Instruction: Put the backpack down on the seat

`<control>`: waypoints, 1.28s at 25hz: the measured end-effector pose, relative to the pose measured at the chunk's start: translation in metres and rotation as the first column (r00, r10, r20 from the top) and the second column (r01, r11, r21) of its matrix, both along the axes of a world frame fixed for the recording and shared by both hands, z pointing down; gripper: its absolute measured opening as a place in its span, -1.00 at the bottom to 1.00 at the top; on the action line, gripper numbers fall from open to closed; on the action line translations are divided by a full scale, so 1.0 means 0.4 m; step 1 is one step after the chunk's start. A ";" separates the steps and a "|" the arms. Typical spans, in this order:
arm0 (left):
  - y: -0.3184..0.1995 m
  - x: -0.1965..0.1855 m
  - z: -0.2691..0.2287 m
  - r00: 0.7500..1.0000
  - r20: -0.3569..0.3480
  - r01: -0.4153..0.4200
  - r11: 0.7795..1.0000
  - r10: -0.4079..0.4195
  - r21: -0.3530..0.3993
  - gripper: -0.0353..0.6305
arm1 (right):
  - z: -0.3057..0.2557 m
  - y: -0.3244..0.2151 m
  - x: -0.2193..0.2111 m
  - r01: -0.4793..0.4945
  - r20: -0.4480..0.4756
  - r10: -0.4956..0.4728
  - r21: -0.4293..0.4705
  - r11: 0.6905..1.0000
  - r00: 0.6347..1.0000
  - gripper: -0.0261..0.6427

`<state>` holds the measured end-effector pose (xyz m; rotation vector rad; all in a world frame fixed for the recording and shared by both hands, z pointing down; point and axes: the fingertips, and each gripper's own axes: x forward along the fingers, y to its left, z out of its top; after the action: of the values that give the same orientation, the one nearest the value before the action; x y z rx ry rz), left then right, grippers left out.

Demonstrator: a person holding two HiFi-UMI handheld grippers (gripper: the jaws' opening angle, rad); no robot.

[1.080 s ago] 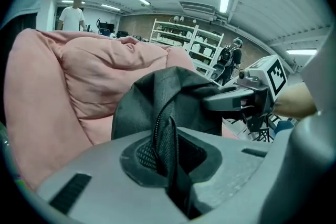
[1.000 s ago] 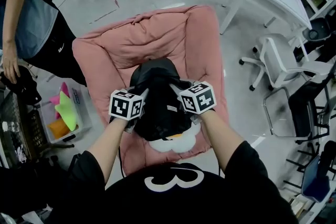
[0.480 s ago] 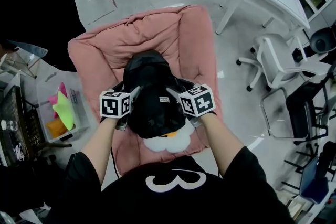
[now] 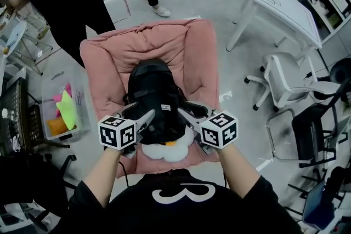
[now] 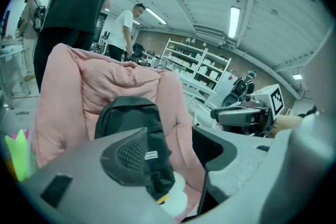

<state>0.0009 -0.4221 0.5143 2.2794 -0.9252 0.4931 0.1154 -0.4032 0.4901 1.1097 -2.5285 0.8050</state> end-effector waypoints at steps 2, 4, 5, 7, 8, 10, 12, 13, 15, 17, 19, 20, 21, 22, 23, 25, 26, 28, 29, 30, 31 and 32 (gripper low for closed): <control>0.065 0.034 -0.064 0.999 -0.045 -0.006 1.000 0.007 0.007 -0.14 | -0.055 0.051 0.011 0.007 0.010 -0.007 0.034 0.999 1.000 -0.79; 0.126 0.062 -0.129 0.997 -0.077 -0.007 0.999 0.010 0.031 -0.35 | -0.114 0.098 0.020 0.023 0.034 -0.026 0.077 0.997 0.999 -0.90; 0.151 0.073 -0.167 0.995 -0.098 -0.006 0.998 0.012 0.061 -0.48 | -0.146 0.117 0.022 0.031 0.059 -0.037 0.099 0.995 0.998 -0.91; 0.189 0.084 -0.246 0.989 -0.151 0.014 0.992 0.005 0.126 -0.85 | -0.211 0.149 0.021 0.044 0.122 -0.060 0.131 0.990 0.991 -0.91; 0.209 0.086 -0.279 0.984 -0.178 0.028 0.990 -0.002 0.141 -0.86 | -0.239 0.168 0.020 0.050 0.150 -0.072 0.142 0.989 0.986 -0.91; 0.247 0.087 -0.330 0.975 -0.222 0.053 0.987 -0.018 0.154 -0.88 | -0.284 0.208 0.021 0.060 0.181 -0.090 0.163 0.985 0.979 -0.91; 0.282 0.098 -0.370 0.971 -0.239 0.061 0.982 -0.016 0.180 -0.88 | -0.327 0.241 0.027 0.074 0.200 -0.114 0.196 0.978 0.973 -0.91; 0.299 0.104 -0.386 0.970 -0.241 0.062 0.978 -0.012 0.198 -0.88 | -0.347 0.256 0.028 0.083 0.210 -0.129 0.213 0.973 0.969 -0.91; 0.328 0.112 -0.411 0.970 -0.242 0.071 0.972 -0.015 0.223 -0.88 | -0.376 0.284 0.024 0.108 0.225 -0.164 0.242 0.964 0.961 -0.91; 0.351 0.116 -0.427 0.969 -0.248 0.084 0.968 -0.024 0.236 -0.88 | -0.392 0.309 0.018 0.135 0.214 -0.196 0.269 0.954 0.957 -0.91; 0.371 0.120 -0.437 0.967 -0.251 0.093 0.966 -0.031 0.240 -0.88 | -0.403 0.330 0.017 0.154 0.195 -0.216 0.290 0.945 0.957 -0.91; 0.379 0.123 -0.441 0.968 -0.250 0.096 0.966 -0.033 0.242 -0.88 | -0.409 0.337 0.019 0.158 0.193 -0.221 0.295 0.942 0.956 -0.91; 0.385 0.125 -0.445 0.968 -0.247 0.097 0.964 -0.034 0.246 -0.88 | -0.415 0.342 0.021 0.160 0.196 -0.224 0.297 0.941 0.955 -0.91; 0.389 0.128 -0.449 0.970 -0.242 0.098 0.963 -0.035 0.252 -0.88 | -0.419 0.346 0.024 0.160 0.202 -0.226 0.298 0.941 0.953 -0.91; 0.392 0.131 -0.452 0.971 -0.237 0.098 0.961 -0.035 0.257 -0.88 | -0.423 0.350 0.027 0.159 0.207 -0.227 0.299 0.941 0.952 -0.91; 0.396 0.140 -0.457 0.973 -0.229 0.094 0.959 -0.032 0.269 -0.88 | -0.426 0.357 0.032 0.158 0.211 -0.228 0.302 0.940 0.951 -0.91; 0.398 0.144 -0.458 0.974 -0.224 0.090 0.957 -0.028 0.275 -0.88 | -0.425 0.360 0.034 0.158 0.209 -0.228 0.303 0.940 0.951 -0.91; 0.399 0.151 -0.456 0.977 -0.212 0.081 0.956 -0.019 0.283 -0.88 | -0.419 0.365 0.037 0.159 0.208 -0.227 0.301 0.940 0.952 -0.91; 0.398 0.153 -0.455 0.978 -0.210 0.076 0.955 -0.015 0.286 -0.88 | -0.417 0.365 0.038 0.158 0.207 -0.226 0.300 0.941 0.952 -0.91; 0.396 0.154 -0.454 0.978 -0.210 0.072 0.955 -0.011 0.287 -0.88 | -0.414 0.365 0.039 0.157 0.207 -0.225 0.299 0.941 0.952 -0.91; 0.394 0.156 -0.453 0.977 -0.212 0.069 0.955 -0.007 0.288 -0.88 | -0.412 0.365 0.041 0.156 0.206 -0.223 0.298 0.942 0.953 -0.91; 0.391 0.157 -0.451 0.977 -0.212 0.066 0.955 -0.004 0.288 -0.88 | -0.408 0.364 0.043 0.154 0.204 -0.220 0.297 0.942 0.954 -0.91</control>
<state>0.0639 -0.2659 0.3339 2.5154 -0.9827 0.0973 0.1326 -0.2577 0.3269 0.8690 -2.9654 0.5713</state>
